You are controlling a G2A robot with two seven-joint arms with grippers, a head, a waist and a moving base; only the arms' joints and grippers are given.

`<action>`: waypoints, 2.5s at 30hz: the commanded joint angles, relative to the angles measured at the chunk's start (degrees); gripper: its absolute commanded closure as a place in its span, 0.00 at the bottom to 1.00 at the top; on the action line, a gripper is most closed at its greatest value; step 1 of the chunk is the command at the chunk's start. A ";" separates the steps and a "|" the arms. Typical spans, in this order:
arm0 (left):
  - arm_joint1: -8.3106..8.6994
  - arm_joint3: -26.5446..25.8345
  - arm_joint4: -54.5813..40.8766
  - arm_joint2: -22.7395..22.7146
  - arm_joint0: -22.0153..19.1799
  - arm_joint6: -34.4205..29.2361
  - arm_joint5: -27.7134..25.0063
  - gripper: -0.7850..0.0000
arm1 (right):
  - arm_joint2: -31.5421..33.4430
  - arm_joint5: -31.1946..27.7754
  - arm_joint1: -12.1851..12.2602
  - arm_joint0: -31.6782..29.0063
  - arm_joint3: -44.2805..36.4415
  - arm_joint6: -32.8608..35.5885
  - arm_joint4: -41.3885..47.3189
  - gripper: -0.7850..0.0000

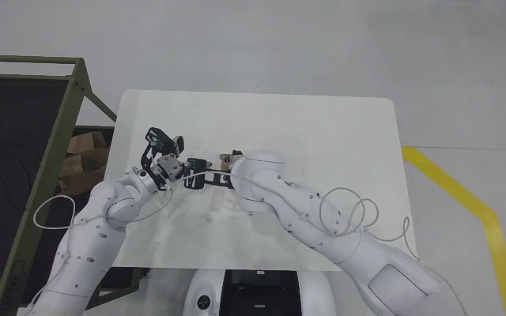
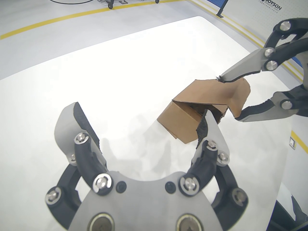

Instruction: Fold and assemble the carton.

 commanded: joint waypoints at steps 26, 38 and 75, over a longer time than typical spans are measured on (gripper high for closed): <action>-0.25 -0.69 0.20 -0.90 1.14 0.57 0.55 0.00 | -5.82 2.23 3.64 9.03 3.02 2.21 12.96 0.62; -0.35 -0.62 0.41 -1.14 1.32 0.57 0.44 0.00 | -5.69 3.47 3.32 8.12 4.35 -0.54 9.79 0.63; -0.63 -1.06 0.89 -1.70 1.98 0.47 -0.03 0.00 | -3.83 3.06 2.34 5.71 5.38 -2.07 5.46 0.90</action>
